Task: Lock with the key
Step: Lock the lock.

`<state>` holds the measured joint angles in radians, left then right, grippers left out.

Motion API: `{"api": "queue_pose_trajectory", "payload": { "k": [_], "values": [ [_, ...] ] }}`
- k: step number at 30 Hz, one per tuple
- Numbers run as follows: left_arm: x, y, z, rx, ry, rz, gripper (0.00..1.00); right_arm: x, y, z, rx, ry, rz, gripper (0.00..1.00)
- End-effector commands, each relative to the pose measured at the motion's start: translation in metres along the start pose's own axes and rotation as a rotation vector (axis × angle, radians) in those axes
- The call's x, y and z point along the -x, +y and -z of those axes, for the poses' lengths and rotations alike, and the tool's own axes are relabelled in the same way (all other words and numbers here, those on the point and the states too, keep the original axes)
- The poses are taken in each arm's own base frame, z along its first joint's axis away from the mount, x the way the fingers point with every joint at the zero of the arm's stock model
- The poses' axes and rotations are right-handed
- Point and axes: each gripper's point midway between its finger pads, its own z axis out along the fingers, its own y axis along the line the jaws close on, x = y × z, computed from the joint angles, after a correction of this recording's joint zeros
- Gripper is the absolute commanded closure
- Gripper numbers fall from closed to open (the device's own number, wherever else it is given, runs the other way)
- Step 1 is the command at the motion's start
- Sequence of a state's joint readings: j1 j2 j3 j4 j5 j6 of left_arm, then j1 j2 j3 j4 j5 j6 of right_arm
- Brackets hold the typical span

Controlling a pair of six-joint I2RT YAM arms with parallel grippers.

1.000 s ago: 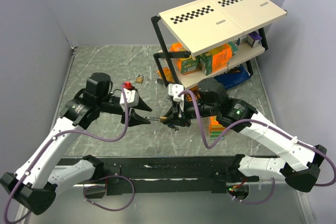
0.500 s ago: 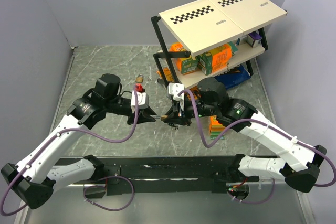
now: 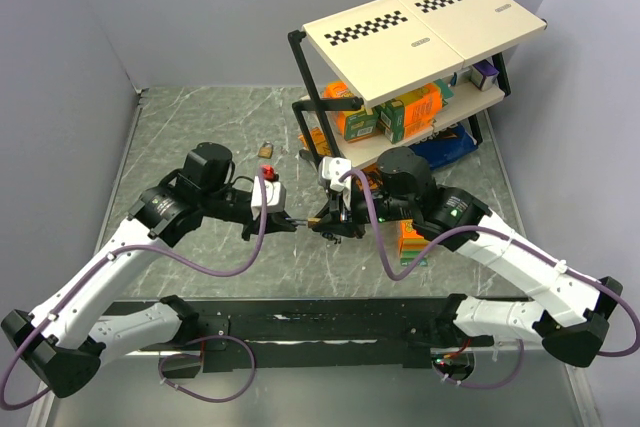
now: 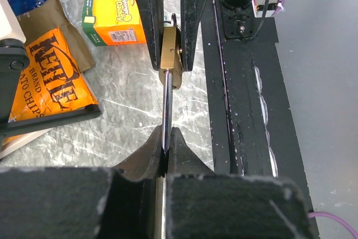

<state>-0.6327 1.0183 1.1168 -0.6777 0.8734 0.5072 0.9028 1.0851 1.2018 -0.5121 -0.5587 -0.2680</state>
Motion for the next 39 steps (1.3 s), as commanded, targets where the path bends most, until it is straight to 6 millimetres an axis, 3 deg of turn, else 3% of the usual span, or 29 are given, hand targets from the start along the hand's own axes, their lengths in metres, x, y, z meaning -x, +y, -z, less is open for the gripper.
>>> {"api": "queue_pose_trajectory", "payload": {
  "k": [1, 9, 19, 25, 29, 32, 33, 36, 39],
  "values": [
    [0.023, 0.004, 0.001, 0.006, -0.05, -0.031, 0.99, 0.012, 0.002, 0.0, 0.014, -0.046, 0.039, 1.0],
    [0.034, 0.005, -0.011, -0.007, -0.106, -0.018, 0.99, 0.021, 0.015, -0.015, 0.122, -0.075, 0.021, 1.0],
    [0.054, -0.001, -0.027, -0.062, -0.177, -0.048, 0.99, 0.031, 0.014, -0.035, 0.164, -0.111, 0.019, 1.0],
    [0.046, -0.002, -0.028, -0.053, -0.151, -0.028, 0.99, 0.031, 0.015, -0.036, 0.16, -0.11, 0.017, 1.0],
    [0.024, 0.005, -0.01, -0.025, -0.106, 0.009, 0.99, 0.025, 0.003, -0.022, 0.089, -0.102, 0.005, 1.0],
    [0.01, 0.015, 0.013, 0.022, -0.09, 0.072, 0.84, 0.022, -0.006, -0.015, 0.033, -0.107, -0.003, 1.0],
    [0.009, 0.016, 0.019, 0.034, -0.091, 0.086, 0.6, 0.022, -0.011, -0.014, 0.005, -0.108, -0.004, 1.0],
    [0.011, 0.026, 0.036, 0.095, -0.111, 0.163, 0.3, 0.028, -0.026, -0.013, -0.073, -0.135, -0.013, 1.0],
    [0.019, 0.035, 0.054, 0.16, -0.149, 0.255, 0.19, 0.042, -0.04, -0.011, -0.142, -0.187, -0.02, 1.0]
  ]
}}
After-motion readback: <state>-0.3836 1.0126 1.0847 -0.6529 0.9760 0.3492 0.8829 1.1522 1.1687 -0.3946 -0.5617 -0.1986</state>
